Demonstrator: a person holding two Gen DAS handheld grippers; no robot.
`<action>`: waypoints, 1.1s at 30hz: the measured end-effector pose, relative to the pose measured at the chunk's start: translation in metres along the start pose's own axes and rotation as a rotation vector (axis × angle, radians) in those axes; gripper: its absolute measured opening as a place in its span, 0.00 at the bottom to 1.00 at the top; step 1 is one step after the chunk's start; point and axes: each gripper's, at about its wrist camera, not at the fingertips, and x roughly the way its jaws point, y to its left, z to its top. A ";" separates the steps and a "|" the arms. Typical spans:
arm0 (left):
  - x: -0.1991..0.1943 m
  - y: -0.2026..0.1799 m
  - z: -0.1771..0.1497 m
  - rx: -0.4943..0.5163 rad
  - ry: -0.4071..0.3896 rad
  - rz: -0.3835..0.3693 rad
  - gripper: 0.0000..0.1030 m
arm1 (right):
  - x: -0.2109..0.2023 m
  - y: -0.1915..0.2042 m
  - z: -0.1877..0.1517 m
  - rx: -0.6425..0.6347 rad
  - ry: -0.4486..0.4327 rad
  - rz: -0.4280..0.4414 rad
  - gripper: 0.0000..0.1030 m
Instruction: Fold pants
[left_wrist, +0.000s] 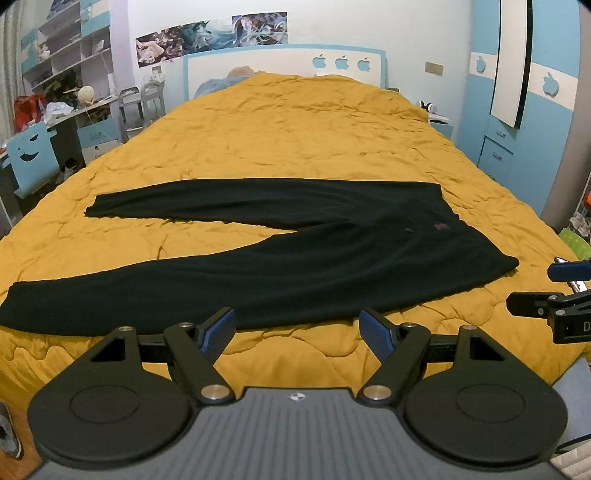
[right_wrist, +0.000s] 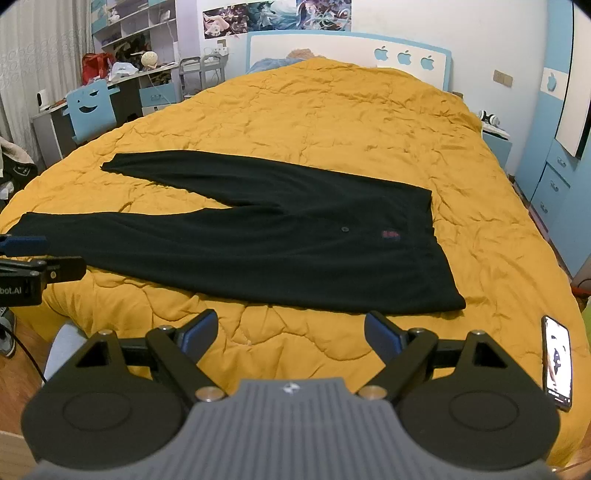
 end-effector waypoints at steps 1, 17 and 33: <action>0.000 0.000 0.000 0.001 -0.001 0.000 0.87 | 0.000 0.000 0.000 0.003 0.003 0.003 0.80; -0.005 -0.003 0.000 0.014 -0.006 -0.010 0.87 | 0.000 -0.001 -0.002 0.003 0.007 0.002 0.80; -0.006 -0.003 0.000 0.014 -0.006 -0.011 0.87 | -0.004 -0.002 -0.003 -0.004 0.014 0.010 0.80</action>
